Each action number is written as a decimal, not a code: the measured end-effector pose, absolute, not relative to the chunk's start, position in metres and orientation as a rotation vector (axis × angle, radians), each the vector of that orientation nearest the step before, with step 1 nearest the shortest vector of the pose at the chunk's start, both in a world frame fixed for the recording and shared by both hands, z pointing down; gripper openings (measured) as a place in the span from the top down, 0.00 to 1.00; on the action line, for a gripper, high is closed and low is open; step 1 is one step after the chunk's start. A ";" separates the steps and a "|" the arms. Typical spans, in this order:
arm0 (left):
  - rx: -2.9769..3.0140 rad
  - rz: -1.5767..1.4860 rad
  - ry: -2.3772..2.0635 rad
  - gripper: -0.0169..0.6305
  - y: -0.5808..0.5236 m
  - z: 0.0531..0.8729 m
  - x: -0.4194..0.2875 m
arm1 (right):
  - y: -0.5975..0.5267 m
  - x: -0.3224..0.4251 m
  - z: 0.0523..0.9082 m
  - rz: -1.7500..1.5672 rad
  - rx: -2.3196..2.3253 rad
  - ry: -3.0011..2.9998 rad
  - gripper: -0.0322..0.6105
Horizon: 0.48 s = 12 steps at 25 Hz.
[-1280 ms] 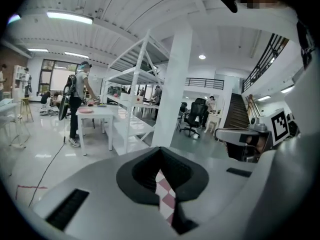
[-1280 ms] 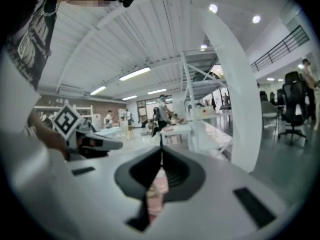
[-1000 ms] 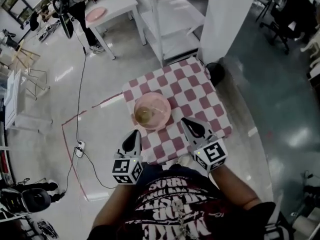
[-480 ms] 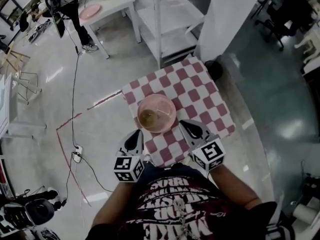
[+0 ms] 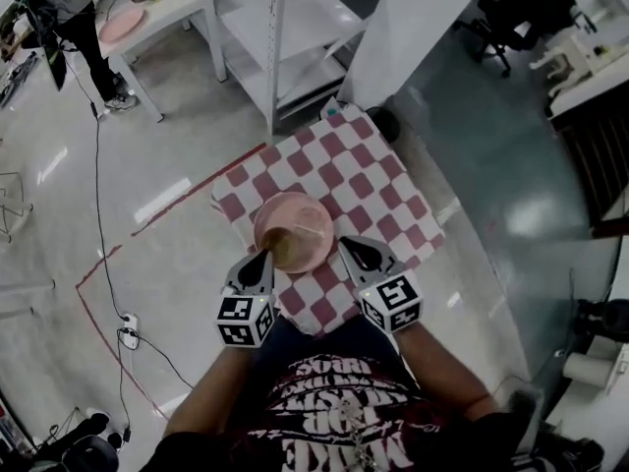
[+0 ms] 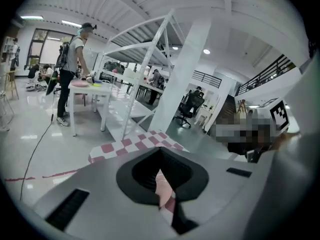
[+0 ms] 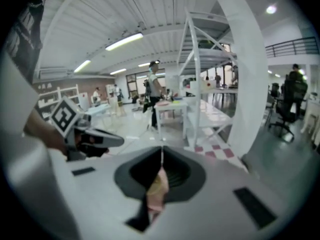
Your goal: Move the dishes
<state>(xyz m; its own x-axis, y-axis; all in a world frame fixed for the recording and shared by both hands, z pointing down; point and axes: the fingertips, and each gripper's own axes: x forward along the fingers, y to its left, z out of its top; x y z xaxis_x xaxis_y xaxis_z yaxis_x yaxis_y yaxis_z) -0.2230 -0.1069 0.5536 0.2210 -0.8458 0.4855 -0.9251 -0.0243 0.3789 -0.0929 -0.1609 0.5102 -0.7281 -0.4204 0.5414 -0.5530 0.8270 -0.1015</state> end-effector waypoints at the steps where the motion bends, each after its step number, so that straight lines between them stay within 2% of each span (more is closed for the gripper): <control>1: 1.864 0.169 -1.614 0.93 -0.109 0.562 -0.223 | -0.165 -0.094 0.516 0.358 0.733 -2.475 0.89; 12: 1.765 0.294 -1.532 0.93 -0.142 0.649 -0.220 | -0.206 -0.091 0.609 0.427 0.723 -2.303 0.89</control>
